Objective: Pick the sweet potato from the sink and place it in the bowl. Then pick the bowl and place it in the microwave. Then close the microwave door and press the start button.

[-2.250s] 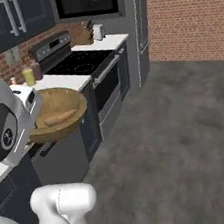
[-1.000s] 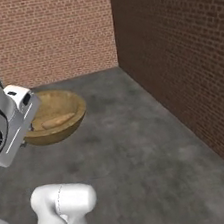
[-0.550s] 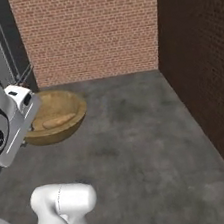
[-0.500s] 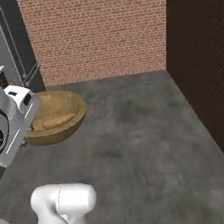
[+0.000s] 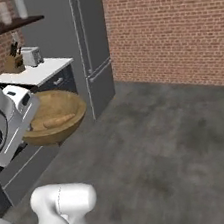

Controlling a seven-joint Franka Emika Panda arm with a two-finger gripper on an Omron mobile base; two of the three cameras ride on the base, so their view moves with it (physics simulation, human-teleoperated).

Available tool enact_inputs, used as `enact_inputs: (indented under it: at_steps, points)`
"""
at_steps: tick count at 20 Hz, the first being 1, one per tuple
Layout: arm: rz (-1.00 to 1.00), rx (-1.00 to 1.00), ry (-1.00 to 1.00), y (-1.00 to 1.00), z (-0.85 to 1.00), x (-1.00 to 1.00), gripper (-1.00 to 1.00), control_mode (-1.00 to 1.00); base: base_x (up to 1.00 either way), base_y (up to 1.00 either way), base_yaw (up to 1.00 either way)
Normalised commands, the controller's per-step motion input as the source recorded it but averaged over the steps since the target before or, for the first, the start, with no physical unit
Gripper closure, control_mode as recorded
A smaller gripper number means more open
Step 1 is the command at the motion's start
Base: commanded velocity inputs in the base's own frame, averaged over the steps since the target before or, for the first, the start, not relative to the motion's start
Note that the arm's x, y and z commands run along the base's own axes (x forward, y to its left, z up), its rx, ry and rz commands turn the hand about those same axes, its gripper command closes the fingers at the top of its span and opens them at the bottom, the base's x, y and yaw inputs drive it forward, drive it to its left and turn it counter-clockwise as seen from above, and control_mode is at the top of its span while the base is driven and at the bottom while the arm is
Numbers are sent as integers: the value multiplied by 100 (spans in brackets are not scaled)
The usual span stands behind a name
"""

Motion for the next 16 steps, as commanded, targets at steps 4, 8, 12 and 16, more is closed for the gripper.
enact_inputs:
  at_steps: [4, 8, 12, 16]
  points:
    - [0, 0, 0, 0, 0, 0, 100, 100, 100, -67, 60]
    - [0, 0, 0, 0, 0, 0, 100, 100, 97, -81, 58]
    - [0, 0, 0, 0, 0, 0, 100, 100, 75, -88, 59]
    - [0, 0, 0, 0, 0, 0, 100, 100, 58, -82, 64]
